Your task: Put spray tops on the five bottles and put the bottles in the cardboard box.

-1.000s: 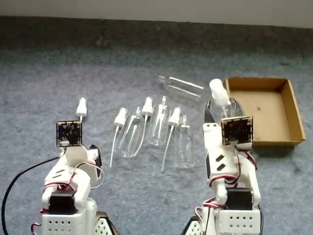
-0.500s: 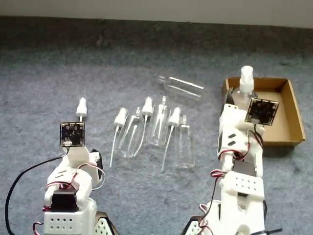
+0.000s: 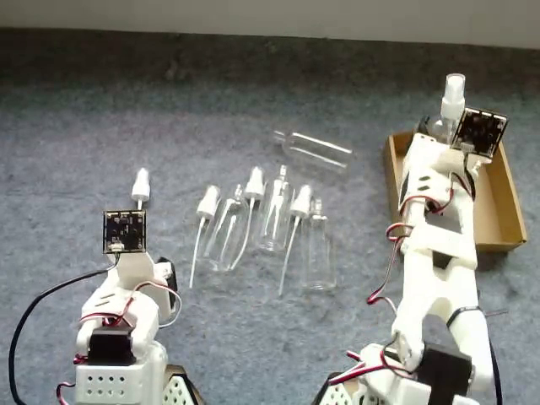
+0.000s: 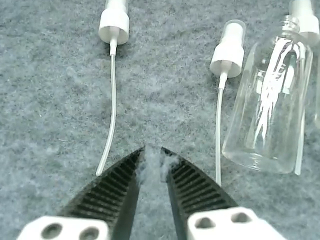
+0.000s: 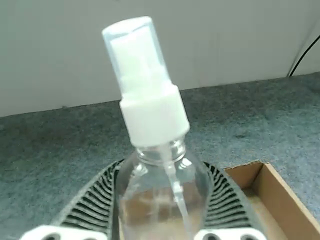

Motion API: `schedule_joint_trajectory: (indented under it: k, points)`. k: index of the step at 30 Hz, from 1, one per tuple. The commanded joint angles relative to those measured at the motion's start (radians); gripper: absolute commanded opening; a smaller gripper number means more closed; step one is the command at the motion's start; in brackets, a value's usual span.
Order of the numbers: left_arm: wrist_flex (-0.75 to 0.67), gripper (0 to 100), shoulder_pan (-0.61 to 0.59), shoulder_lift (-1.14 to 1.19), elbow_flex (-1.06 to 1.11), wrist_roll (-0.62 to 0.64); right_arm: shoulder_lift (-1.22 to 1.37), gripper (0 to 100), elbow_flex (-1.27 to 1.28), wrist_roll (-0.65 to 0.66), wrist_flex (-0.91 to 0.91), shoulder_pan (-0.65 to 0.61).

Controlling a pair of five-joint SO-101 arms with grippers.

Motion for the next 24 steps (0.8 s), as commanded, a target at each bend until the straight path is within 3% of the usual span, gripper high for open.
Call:
schedule_joint_trajectory:
  k: [1, 21, 24]
  points:
    - [0.003, 1, -0.004, -0.008, -0.005, 0.005, 0.081, 6.7, -0.143, -0.008, -0.039, 0.012]
    - [-0.044, 1, -0.002, -0.008, 0.031, 0.005, 0.519, 6.7, -0.492, -0.012, -0.042, 0.005]
    - [-0.044, 1, -0.002, -0.008, 0.031, 0.005, 0.568, 6.3, -0.516, -0.012, -0.14, 0.005]
